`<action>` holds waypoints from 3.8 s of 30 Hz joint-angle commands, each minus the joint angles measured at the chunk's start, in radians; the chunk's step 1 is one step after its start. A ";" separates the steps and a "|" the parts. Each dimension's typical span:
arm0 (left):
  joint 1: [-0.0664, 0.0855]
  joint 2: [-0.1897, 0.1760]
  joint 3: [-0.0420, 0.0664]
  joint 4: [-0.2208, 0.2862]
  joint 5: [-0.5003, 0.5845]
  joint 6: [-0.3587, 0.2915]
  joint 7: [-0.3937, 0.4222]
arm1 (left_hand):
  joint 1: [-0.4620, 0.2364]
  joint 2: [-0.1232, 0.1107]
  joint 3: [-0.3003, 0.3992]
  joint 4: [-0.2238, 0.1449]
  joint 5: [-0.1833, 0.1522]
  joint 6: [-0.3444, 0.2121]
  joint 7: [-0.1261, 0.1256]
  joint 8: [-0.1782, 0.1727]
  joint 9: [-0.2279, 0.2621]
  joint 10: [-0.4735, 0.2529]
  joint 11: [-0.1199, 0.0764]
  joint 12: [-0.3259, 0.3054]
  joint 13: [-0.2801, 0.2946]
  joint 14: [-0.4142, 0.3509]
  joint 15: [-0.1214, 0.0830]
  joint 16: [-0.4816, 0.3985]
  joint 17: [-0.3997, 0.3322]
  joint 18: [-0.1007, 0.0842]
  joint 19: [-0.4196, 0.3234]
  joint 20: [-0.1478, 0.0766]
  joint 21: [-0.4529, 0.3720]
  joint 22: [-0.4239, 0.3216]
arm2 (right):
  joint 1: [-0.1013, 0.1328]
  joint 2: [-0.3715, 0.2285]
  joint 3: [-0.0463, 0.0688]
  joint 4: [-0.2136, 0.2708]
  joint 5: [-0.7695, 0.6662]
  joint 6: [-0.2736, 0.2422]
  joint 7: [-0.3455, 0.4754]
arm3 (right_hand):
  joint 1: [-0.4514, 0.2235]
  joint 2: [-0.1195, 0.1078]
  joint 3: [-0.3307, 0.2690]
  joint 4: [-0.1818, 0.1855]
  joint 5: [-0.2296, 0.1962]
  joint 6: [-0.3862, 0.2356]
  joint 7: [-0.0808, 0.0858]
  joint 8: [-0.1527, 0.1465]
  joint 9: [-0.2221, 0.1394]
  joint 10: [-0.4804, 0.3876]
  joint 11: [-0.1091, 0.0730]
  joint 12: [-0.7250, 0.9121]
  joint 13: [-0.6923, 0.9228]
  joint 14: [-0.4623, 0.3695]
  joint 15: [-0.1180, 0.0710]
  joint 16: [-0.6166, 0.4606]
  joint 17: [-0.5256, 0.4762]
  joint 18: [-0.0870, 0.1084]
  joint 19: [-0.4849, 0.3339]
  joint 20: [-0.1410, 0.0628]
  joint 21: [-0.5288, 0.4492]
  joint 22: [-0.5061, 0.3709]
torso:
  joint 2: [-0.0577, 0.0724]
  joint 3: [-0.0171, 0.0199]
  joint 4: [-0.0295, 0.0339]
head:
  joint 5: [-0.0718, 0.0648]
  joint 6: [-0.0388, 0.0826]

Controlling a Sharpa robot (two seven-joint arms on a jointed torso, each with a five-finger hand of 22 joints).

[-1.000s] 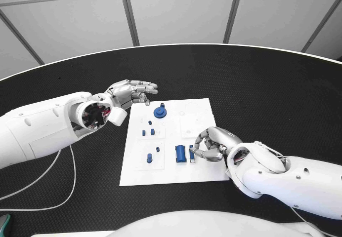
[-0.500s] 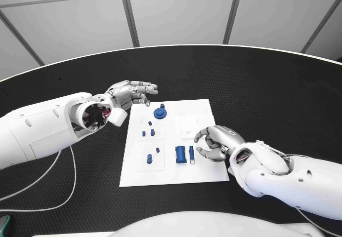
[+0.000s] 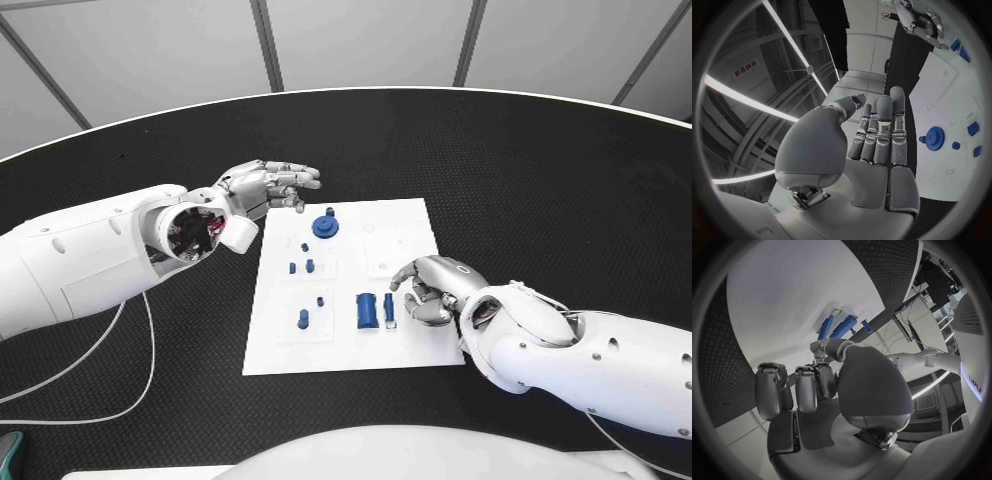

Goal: Assemble the parts on the task board

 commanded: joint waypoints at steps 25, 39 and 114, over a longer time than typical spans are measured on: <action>0.000 -0.001 0.000 0.000 0.000 0.000 -0.002 | 0.000 0.006 0.001 0.006 0.001 -0.005 0.000 0.005 -0.002 -0.009 -0.001 0.004 0.001 -0.004 -0.001 0.003 -0.001 0.016 0.001 0.002 -0.003 -0.001 | 0.000 0.011 0.000 -0.006 0.002 0.037 0.007 | -0.033 0.008 0.032 -0.029 0.026 0.027 -0.004 -0.010 -0.016 0.048 0.005 0.009 0.195 0.106 -0.004 0.003 0.263 -0.008 0.100 0.001 0.009 0.254 | 0.000 -0.0004 0.0004 | 0.001 -0.007; 0.000 -0.002 0.000 0.001 0.000 0.000 -0.002 | 0.002 0.006 0.002 0.006 0.001 -0.006 0.000 0.005 -0.002 -0.010 0.000 0.005 0.001 -0.005 0.000 0.004 -0.002 0.016 0.002 0.002 -0.004 -0.002 | 0.000 0.017 -0.001 -0.006 0.002 0.074 0.011 | -0.049 0.014 0.042 -0.044 0.040 0.054 -0.008 -0.004 -0.020 0.051 0.002 0.014 0.197 0.106 -0.010 0.003 0.263 -0.008 0.100 -0.003 0.011 0.254 | -0.002 -0.0002 -0.0014 | 0.002 -0.012; 0.000 -0.001 0.000 0.001 0.000 0.001 -0.005 | 0.003 0.006 0.002 0.006 0.001 -0.007 0.001 0.005 -0.002 -0.011 0.000 0.006 0.001 -0.005 0.000 0.004 -0.002 0.016 0.002 0.002 -0.004 -0.002 | -0.005 0.062 -0.003 -0.083 0.002 -0.015 -0.016 | 0.008 0.018 -0.428 0.163 -0.563 0.069 -0.130 0.522 0.170 0.059 -0.097 0.025 0.199 0.106 -0.083 0.003 0.263 -0.009 0.101 -0.067 0.014 0.255 | -0.001 0.0007 -0.0015 | 0.006 -0.026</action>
